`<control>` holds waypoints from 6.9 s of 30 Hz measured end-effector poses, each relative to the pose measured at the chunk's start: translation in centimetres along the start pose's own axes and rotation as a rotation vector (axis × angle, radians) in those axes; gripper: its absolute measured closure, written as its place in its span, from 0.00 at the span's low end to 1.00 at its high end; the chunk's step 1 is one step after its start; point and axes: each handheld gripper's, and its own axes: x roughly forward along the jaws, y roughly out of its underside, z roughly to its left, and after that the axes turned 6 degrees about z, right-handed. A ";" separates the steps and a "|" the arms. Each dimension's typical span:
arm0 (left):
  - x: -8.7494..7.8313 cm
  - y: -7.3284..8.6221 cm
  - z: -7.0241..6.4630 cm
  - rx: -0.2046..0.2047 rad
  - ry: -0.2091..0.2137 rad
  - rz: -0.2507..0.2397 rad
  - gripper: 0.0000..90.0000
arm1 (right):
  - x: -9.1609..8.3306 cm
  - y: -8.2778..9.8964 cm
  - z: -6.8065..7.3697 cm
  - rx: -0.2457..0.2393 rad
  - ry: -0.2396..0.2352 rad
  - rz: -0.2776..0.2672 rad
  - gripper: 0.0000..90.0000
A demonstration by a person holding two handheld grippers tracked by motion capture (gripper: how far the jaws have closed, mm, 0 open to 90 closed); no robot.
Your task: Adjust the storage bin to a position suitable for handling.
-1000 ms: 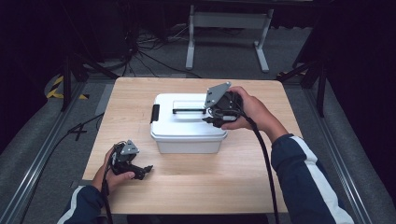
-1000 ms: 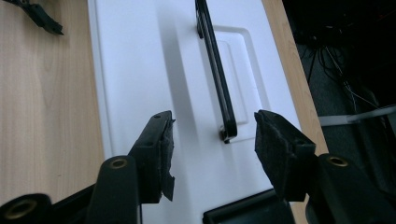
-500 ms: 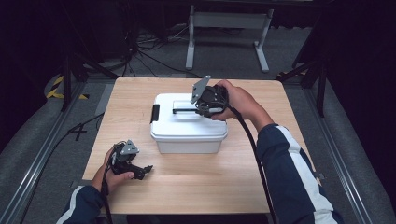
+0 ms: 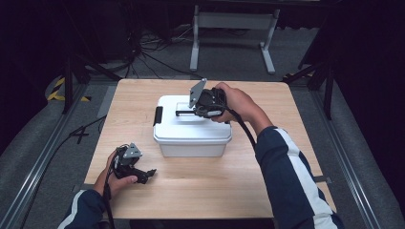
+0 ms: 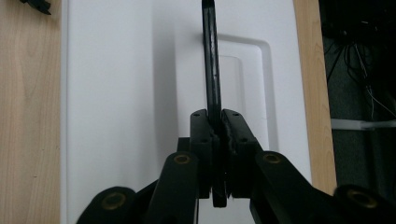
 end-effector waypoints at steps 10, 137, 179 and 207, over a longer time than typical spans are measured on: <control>0.0 0.0 0.0 -0.003 0.004 0.003 0.00 | -0.2 0.0 -0.1 -0.016 0.005 -0.010 0.95; 0.0 0.1 -0.2 -0.016 0.007 0.003 0.00 | -2.1 26.8 2.0 0.374 0.012 -0.026 0.95; 0.0 0.1 -0.1 -0.014 0.005 0.002 0.00 | 2.9 28.0 2.0 0.466 -0.013 -0.002 0.93; 0.0 0.0 0.0 0.001 -0.002 0.002 0.00 | 1.9 27.3 2.2 0.548 0.037 -0.114 0.75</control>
